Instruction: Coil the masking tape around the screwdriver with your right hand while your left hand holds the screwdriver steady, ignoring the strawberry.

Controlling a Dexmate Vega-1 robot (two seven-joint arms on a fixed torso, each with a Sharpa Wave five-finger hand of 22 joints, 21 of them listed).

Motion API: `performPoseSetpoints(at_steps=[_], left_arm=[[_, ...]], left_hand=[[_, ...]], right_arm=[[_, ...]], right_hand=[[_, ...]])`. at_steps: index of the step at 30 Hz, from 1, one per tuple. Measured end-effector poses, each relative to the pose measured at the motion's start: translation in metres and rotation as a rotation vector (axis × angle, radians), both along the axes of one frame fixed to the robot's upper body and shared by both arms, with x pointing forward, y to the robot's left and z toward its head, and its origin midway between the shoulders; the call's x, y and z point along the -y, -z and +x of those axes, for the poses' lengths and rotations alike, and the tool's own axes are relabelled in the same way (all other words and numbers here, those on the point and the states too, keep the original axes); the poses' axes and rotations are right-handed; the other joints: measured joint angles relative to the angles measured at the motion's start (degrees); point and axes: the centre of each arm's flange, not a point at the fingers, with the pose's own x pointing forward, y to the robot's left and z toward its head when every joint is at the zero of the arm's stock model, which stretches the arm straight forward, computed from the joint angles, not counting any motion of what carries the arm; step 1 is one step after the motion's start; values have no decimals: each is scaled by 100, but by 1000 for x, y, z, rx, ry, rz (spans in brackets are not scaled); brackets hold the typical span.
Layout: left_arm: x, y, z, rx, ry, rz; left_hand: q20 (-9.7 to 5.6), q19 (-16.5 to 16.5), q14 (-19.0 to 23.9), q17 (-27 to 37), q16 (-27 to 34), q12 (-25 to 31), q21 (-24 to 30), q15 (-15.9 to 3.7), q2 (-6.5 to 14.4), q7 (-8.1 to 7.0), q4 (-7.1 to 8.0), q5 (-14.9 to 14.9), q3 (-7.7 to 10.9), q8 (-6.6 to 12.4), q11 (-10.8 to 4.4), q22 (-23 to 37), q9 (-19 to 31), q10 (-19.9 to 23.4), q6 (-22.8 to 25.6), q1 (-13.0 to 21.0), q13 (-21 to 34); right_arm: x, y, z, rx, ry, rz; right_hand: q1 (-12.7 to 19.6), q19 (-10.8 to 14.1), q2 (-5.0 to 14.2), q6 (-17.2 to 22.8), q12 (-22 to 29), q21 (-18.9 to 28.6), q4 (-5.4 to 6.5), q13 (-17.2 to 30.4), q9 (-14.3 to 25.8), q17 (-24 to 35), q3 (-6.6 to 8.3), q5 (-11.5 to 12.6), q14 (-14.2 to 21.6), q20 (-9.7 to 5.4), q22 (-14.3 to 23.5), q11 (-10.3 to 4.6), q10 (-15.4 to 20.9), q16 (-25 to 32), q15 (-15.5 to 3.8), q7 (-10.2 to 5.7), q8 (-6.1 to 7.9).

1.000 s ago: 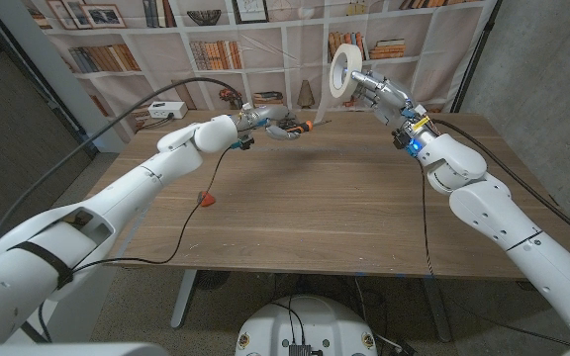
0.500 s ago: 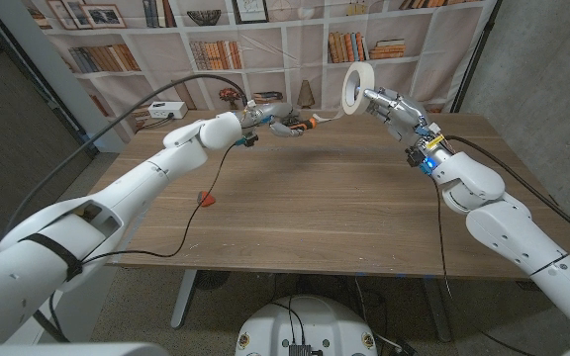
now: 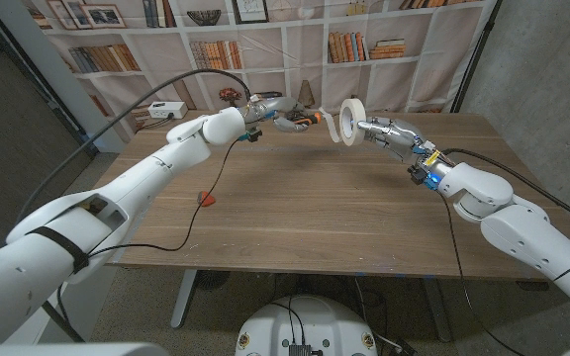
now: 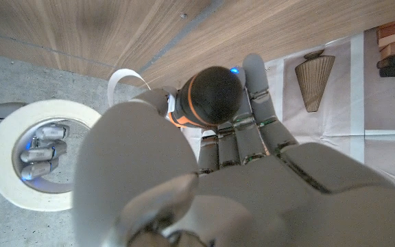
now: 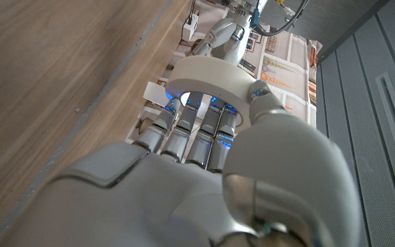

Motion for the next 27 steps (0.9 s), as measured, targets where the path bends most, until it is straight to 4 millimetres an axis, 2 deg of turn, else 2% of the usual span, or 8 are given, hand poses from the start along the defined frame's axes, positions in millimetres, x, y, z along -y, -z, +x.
performPoseSetpoints(at_steps=[21,27], left_arm=[[4,-16,-1,-16,60,-55],[4,-19,-1,-87,126,-117]], left_hand=[[1,1,-20,-13,100,42,43,-20,0,0,0,34,0,0,0,-26,-5,0,0,0,-43],[1,1,-20,-10,160,107,175,-20,0,0,0,34,0,0,0,52,69,0,0,0,26]], right_arm=[[9,12,15,-84,38,-128],[13,16,19,-97,56,-141]], right_hand=[[15,0,-14,-32,0,52,7,-13,-35,75,7,-21,0,0,-8,0,1,-44,0,32,0],[42,0,-13,-43,0,52,7,-16,-51,98,7,-34,0,0,-14,0,0,-66,0,42,0]])
